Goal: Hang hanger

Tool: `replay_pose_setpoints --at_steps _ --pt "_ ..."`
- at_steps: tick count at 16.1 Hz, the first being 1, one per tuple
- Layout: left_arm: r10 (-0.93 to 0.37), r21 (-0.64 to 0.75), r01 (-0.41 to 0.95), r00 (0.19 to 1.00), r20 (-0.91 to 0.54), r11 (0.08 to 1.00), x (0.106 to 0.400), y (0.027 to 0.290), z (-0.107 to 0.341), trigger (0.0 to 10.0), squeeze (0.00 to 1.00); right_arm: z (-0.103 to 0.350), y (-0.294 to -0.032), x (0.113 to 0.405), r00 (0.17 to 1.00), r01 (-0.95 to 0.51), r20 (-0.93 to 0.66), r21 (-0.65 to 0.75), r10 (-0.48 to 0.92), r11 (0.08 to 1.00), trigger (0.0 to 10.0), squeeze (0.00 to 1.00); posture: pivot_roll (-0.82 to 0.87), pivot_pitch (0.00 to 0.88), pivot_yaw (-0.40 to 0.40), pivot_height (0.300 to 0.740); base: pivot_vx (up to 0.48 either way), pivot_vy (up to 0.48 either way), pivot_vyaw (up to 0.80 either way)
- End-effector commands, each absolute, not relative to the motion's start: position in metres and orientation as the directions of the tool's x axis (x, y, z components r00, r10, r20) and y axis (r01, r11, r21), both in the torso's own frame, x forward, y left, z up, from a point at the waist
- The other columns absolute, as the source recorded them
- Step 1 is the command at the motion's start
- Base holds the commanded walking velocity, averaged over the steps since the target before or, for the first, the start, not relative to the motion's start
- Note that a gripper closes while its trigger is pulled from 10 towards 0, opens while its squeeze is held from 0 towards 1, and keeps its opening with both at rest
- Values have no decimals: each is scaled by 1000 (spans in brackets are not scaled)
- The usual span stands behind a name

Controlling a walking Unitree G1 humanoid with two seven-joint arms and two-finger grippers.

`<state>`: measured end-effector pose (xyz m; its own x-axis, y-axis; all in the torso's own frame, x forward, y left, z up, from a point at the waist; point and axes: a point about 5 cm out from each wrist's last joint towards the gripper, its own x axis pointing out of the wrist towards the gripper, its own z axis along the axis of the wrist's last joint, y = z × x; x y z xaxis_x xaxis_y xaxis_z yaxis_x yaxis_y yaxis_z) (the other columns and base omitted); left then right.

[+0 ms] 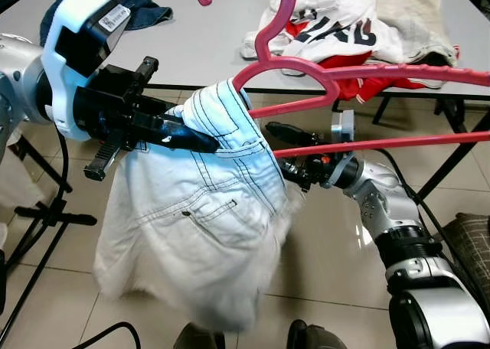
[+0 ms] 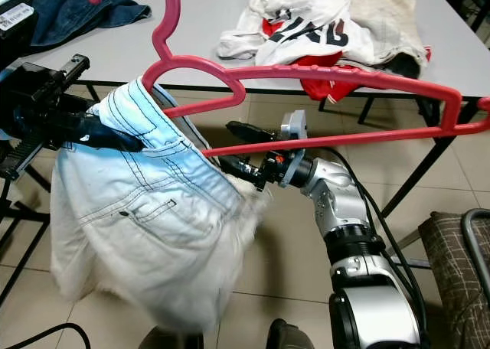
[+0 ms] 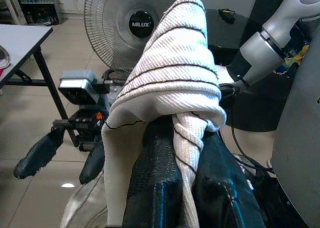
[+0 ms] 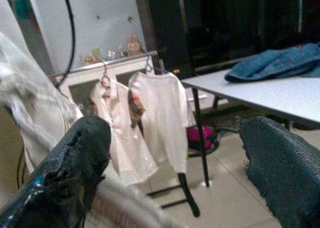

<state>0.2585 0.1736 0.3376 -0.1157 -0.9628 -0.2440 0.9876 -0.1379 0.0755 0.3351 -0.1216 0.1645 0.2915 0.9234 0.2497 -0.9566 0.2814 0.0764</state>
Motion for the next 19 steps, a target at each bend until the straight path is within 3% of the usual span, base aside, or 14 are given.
replay_pose_setpoints --at_steps 1,3,5,7,8,11,15,17,19 --pt "-964 123 980 -123 -234 -155 256 173 347 0 0 169 -123 334 292 -957 269 78 918 281 10000 0 103 121 66 740 0 0 0" --pt "-962 120 986 -81 -259 -116 261 175 338 0 0 162 -132 335 351 -936 239 100 905 336 10000 0 95 122 73 740 0 0 0" --pt "-934 115 992 -4 -359 -48 268 176 310 0 0 143 -143 336 481 -874 132 138 866 465 10000 0 82 123 80 740 0 0 0" --pt "-938 62 989 147 -313 134 282 173 256 0 0 106 -157 325 692 -711 -24 154 722 686 10000 0 58 125 91 740 0 0 0" --pt "-918 68 961 276 -285 267 290 173 232 0 0 90 -163 315 755 -635 -75 163 651 755 10000 0 47 127 96 740 0 0 0" --pt "-784 56 809 582 -215 586 299 174 187 0 0 58 -172 282 850 -452 -208 185 484 873 10000 0 -4 125 104 740 0 0 0" --pt "-660 33 679 723 -204 733 293 176 155 0 0 43 -173 263 915 -255 -282 150 288 955 10000 0 -58 128 124 740 0 0 0" --pt "-474 -28 476 866 -157 879 278 182 121 0 0 60 -160 254 952 -174 -242 87 190 981 10000 0 -83 130 121 740 0 0 0" --pt "-442 -41 441 882 -165 896 267 177 111 0 0 65 -160 254 958 -154 -236 57 163 986 10000 0 -85 128 112 740 0 0 0"
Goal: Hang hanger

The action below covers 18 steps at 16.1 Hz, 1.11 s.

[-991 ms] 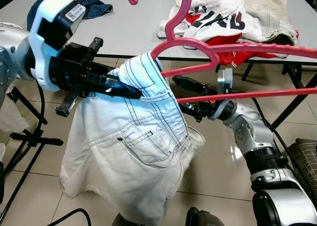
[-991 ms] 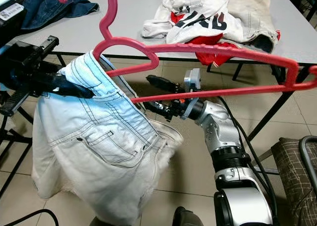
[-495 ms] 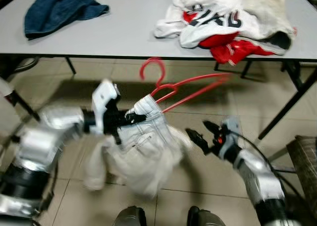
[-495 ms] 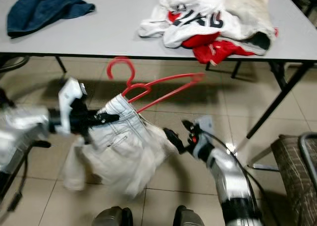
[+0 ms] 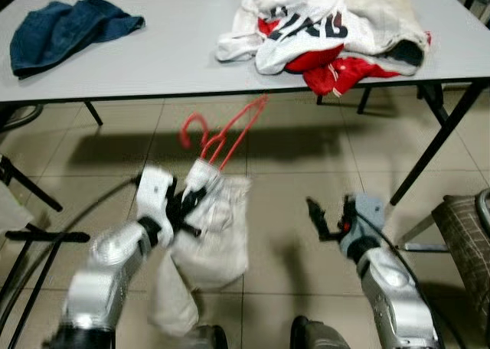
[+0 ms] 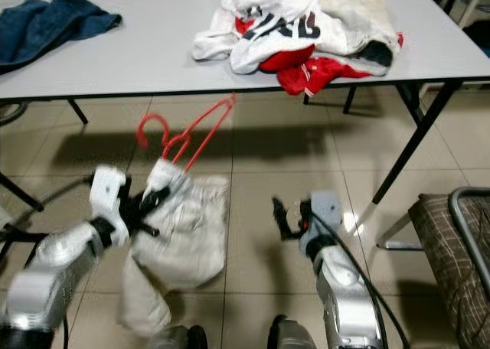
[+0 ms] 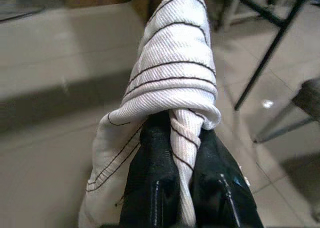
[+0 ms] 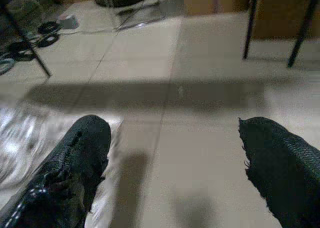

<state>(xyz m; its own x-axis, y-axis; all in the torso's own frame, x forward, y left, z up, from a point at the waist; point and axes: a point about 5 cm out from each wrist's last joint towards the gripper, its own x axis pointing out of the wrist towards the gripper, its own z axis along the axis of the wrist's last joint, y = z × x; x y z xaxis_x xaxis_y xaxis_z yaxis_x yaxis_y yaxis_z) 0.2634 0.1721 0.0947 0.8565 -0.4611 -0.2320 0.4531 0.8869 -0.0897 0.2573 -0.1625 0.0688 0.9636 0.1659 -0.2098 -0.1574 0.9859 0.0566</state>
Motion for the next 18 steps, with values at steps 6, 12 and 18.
replay_pose_setpoints --at_steps 6,12,18 --pt "-314 -12 315 941 -128 949 258 169 99 10000 0 71 -163 250 957 -150 -247 40 155 988 10000 0 -94 130 95 740 0 0 -128" --pt "-331 103 343 937 -113 934 255 169 101 10000 0 69 -164 244 953 -131 -267 63 143 989 10000 0 -82 130 85 740 0 80 -781" --pt "-386 62 391 919 -85 918 264 174 110 9098 0 74 -166 245 966 -89 -234 97 109 991 10000 0 -77 122 100 740 0 -307 -520"
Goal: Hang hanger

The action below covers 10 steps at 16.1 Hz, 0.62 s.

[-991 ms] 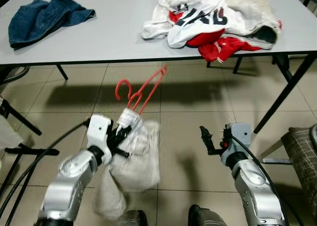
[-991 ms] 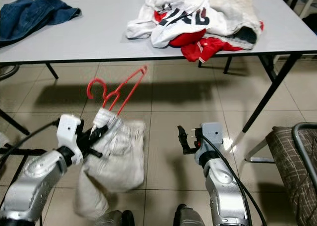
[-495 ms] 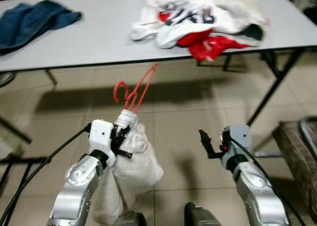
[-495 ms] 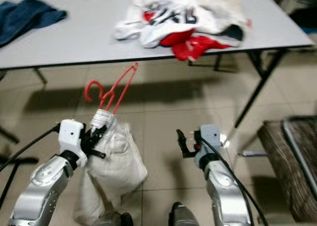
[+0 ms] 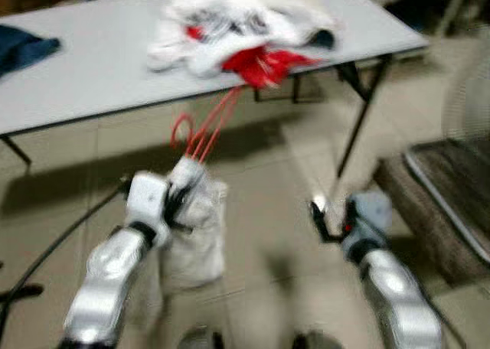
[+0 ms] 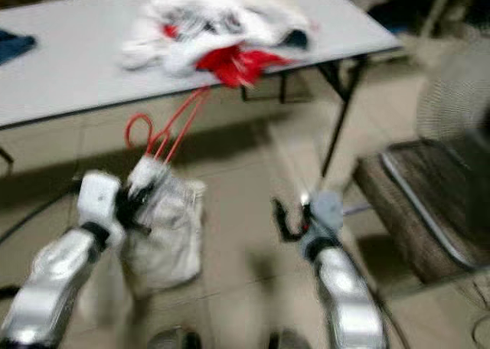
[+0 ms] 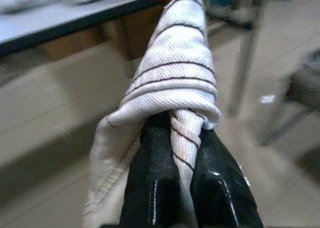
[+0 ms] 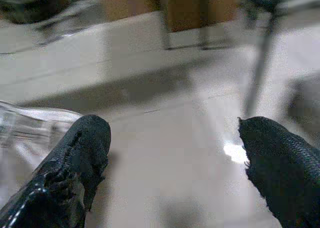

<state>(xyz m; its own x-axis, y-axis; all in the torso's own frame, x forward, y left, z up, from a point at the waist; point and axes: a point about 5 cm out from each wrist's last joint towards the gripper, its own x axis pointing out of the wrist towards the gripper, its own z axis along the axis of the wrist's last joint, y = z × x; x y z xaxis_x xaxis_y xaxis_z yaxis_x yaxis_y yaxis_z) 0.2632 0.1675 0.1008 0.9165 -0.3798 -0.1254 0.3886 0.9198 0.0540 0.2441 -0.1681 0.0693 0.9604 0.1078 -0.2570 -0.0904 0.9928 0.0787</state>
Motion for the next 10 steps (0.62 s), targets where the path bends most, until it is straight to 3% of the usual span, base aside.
replay_pose_setpoints --at_steps 1,2,5,7,8,10 --pt "-401 64 407 911 -94 911 265 173 110 4706 0 74 -167 245 966 -91 -233 98 111 991 10000 0 -77 122 100 740 0 0 0" --pt "-434 55 440 895 -99 896 267 173 111 0 0 74 -168 246 965 -105 -234 71 119 992 10000 0 -76 121 105 740 0 0 0" --pt "-529 64 534 845 -74 843 274 173 124 0 0 77 -173 250 962 -192 -200 -6 187 981 10000 0 -77 121 113 740 0 0 0" --pt "-639 94 643 766 -76 760 280 179 142 0 0 73 -181 251 920 -316 -227 47 319 947 10000 0 -76 121 121 740 0 0 0" --pt "-685 117 690 723 -87 714 284 184 152 0 0 72 -189 256 905 -345 -227 103 360 933 10000 1000 -72 122 121 740 0 0 0" --pt "-746 147 753 657 -110 641 291 191 169 0 0 75 -200 266 875 -409 -213 158 435 899 10000 1000 -66 130 118 740 0 0 0"
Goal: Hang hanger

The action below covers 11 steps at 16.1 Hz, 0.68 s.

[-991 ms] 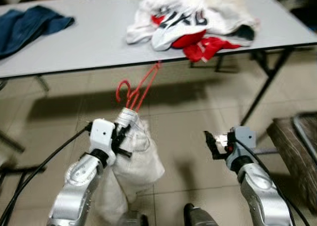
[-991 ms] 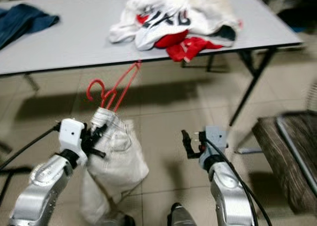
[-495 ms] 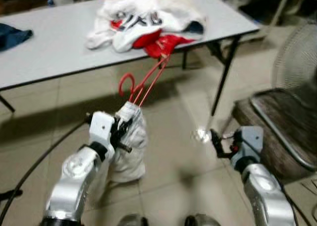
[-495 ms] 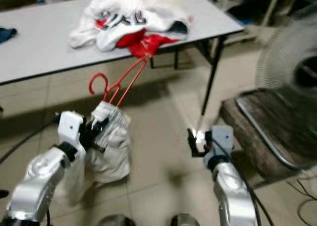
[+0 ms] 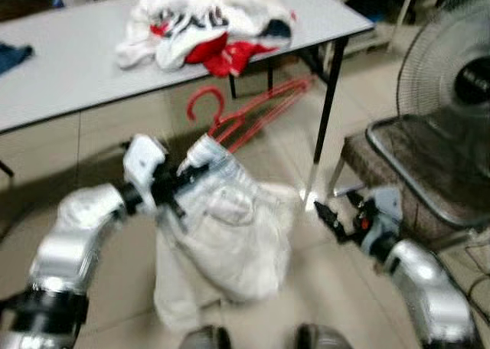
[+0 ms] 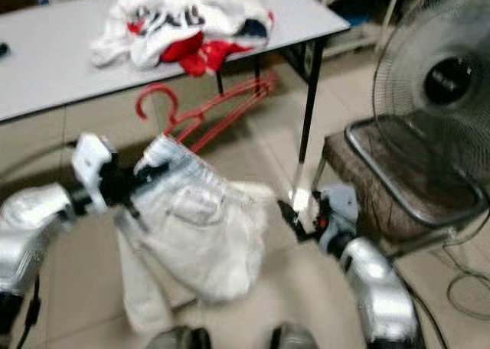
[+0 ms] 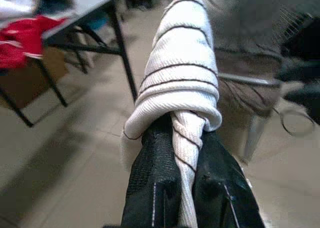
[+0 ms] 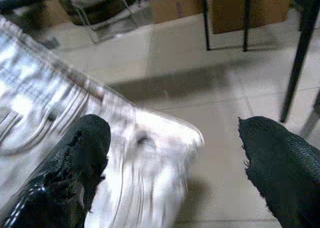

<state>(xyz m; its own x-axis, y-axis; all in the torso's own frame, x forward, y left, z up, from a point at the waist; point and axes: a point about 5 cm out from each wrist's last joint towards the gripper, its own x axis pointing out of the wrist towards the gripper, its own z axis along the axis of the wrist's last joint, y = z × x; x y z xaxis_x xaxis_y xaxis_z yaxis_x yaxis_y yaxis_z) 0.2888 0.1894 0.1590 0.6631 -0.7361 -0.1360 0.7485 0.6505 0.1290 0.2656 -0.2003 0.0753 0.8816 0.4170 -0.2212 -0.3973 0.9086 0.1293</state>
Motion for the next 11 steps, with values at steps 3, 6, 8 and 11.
replay_pose_setpoints --at_steps 3,6,8,11 --pt "-809 146 818 574 -127 557 292 195 183 0 0 81 -209 276 859 -454 -197 134 472 881 10000 1000 -59 144 113 740 0 0 0" --pt "-885 120 892 449 -124 436 290 194 201 0 0 79 -216 281 812 -517 -206 178 545 837 10000 1000 -50 159 111 740 0 0 0" --pt "-920 116 925 374 -121 361 286 190 213 0 0 78 -215 283 767 -583 -222 149 602 798 10000 1000 -45 170 109 740 0 0 0" --pt "-965 101 970 231 -125 219 278 184 233 0 0 80 -220 297 778 -582 -244 71 580 810 10000 1000 -38 176 106 740 0 0 0"
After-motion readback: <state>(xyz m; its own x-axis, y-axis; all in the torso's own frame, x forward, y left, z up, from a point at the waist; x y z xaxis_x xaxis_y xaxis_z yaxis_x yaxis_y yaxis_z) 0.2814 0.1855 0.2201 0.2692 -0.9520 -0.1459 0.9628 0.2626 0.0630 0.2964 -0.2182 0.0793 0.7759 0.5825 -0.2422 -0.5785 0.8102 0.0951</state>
